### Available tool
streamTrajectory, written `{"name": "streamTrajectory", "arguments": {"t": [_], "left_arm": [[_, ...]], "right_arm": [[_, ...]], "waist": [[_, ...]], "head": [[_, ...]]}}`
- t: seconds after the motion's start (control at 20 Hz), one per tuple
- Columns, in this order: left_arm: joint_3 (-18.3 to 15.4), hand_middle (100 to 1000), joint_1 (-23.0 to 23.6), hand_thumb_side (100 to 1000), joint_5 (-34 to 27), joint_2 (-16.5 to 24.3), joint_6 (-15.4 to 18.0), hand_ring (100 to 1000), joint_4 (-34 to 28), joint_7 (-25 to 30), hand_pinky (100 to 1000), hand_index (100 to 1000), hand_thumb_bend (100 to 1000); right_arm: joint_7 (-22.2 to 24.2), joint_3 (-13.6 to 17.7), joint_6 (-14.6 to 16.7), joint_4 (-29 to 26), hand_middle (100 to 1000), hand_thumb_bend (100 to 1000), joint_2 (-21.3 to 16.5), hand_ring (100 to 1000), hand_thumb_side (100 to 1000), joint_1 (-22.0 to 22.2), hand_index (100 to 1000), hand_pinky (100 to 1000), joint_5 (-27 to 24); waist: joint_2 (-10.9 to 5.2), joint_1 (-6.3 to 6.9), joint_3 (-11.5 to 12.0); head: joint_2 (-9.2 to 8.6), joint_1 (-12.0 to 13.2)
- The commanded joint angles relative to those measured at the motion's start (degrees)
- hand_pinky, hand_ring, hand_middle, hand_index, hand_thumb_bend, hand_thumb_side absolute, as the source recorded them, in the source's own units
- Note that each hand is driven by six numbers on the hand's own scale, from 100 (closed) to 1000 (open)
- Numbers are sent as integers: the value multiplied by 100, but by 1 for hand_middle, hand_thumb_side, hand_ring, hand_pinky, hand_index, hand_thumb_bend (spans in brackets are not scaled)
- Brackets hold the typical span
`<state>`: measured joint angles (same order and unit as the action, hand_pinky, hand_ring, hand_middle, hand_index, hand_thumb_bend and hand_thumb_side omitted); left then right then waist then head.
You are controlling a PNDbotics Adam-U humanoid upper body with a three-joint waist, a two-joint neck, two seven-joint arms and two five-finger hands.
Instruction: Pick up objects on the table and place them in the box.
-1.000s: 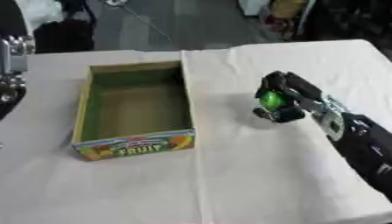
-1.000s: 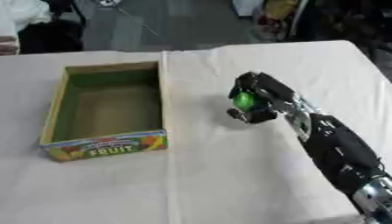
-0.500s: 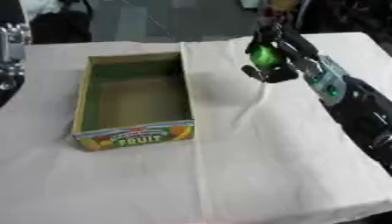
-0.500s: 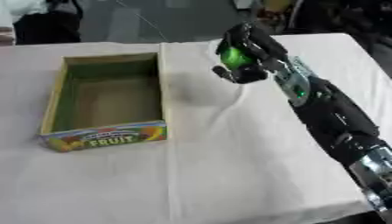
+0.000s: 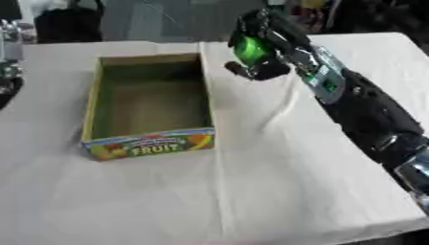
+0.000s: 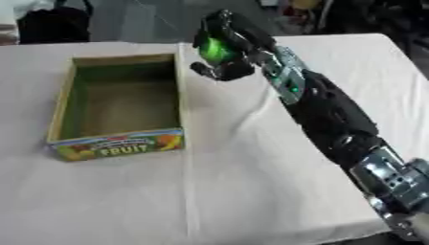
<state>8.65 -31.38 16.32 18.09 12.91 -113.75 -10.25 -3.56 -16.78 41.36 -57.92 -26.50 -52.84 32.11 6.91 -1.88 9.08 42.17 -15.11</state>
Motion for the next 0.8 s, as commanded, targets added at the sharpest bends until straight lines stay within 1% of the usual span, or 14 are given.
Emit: {"name": "streamTrajectory", "arguments": {"t": [0.05,0.25,0.4,0.5,0.65,0.8], "left_arm": [[-24,860,-166,577,-23,-44,29,673,-84,-16,677,885,347],[-31,860,-300,574,-52,-160,44,674,-84,-29,678,885,351],[-23,860,-388,567,-74,-230,59,676,-84,-24,681,885,357],[-44,860,-447,561,6,-269,73,678,-84,-23,683,886,364],[-23,860,-544,563,66,-351,90,677,-84,-31,682,885,363],[25,860,-621,566,47,-403,108,677,-84,-3,681,885,361]], "right_arm": [[-30,10,90,30,100,373,62,100,100,-205,105,100,153],[-67,-17,193,133,100,372,234,100,100,-306,105,100,281],[-87,-30,259,155,100,369,296,100,100,-363,106,100,333],[-102,-33,294,159,100,365,317,100,100,-382,105,100,373],[-133,-25,338,197,100,358,361,100,100,-428,106,100,454],[-144,-41,410,222,100,348,398,100,100,-465,108,100,517]], "waist": [[-41,24,57],[45,14,232],[95,-13,337],[120,-45,416],[174,-98,574],[230,-147,670]], "head": [[-64,-132],[-194,-248],[-247,-284],[-281,-309],[-411,-329],[-501,-360]]}}
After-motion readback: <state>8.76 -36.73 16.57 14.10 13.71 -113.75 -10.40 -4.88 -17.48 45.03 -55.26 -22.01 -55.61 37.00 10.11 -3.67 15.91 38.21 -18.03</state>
